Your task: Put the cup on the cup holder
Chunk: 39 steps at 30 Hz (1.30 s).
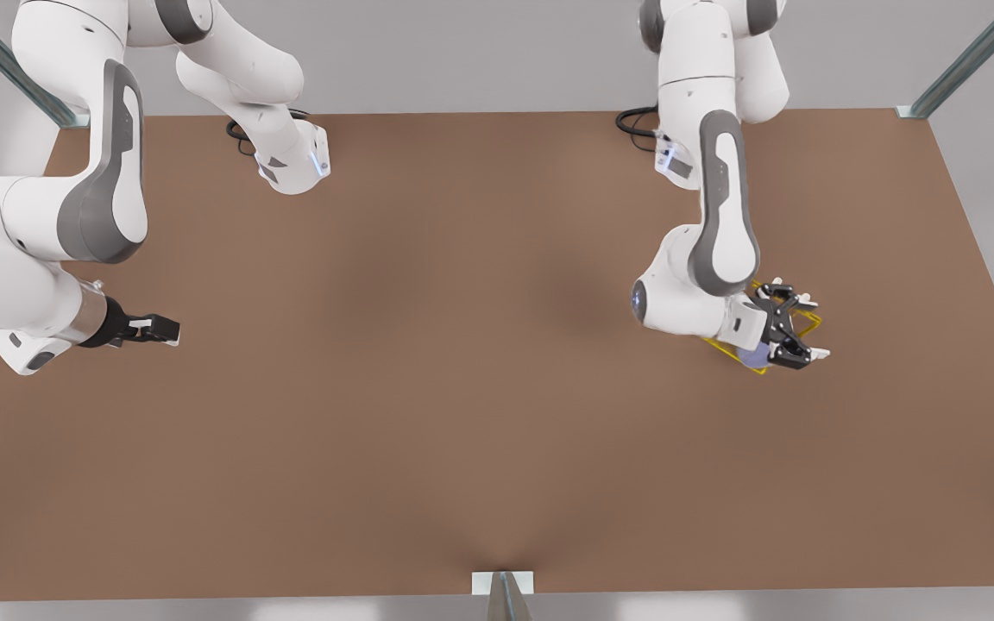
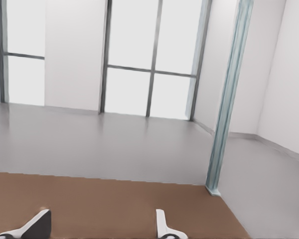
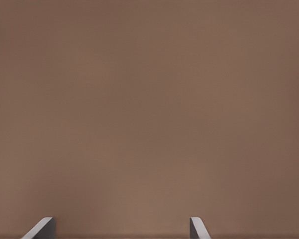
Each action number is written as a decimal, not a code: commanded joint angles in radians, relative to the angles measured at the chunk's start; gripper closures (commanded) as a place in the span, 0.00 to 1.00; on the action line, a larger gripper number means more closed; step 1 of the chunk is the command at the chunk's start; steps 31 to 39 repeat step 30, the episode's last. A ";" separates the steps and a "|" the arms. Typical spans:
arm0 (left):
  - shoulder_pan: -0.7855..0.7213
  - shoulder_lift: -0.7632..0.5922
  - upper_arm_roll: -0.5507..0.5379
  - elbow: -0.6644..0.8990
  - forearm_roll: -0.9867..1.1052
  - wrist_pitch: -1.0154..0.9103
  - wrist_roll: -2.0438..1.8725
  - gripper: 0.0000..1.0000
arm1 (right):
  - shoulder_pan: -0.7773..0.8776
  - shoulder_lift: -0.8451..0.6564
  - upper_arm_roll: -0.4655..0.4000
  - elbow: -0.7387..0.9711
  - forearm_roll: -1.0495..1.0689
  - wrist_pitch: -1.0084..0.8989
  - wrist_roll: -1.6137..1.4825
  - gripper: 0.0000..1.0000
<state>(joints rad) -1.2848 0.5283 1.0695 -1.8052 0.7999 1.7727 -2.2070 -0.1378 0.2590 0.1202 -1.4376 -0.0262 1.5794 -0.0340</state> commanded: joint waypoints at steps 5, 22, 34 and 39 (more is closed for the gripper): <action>0.424 -0.162 -0.369 0.517 -0.828 -0.544 1.980 0.00 | 0.000 -0.001 0.001 0.002 0.002 -0.001 -0.001 0.00; 1.105 -0.119 -1.191 0.692 -0.765 -0.487 1.988 0.00 | 0.000 0.000 -0.001 0.003 0.002 0.001 0.000 0.00; 1.081 -0.149 -1.158 0.619 -0.768 -0.447 1.988 0.00 | 0.000 0.005 -0.001 0.003 -0.001 0.008 0.002 0.00; 1.081 -0.149 -1.158 0.619 -0.768 -0.447 1.988 0.00 | 0.000 0.005 -0.001 0.003 -0.001 0.008 0.002 0.00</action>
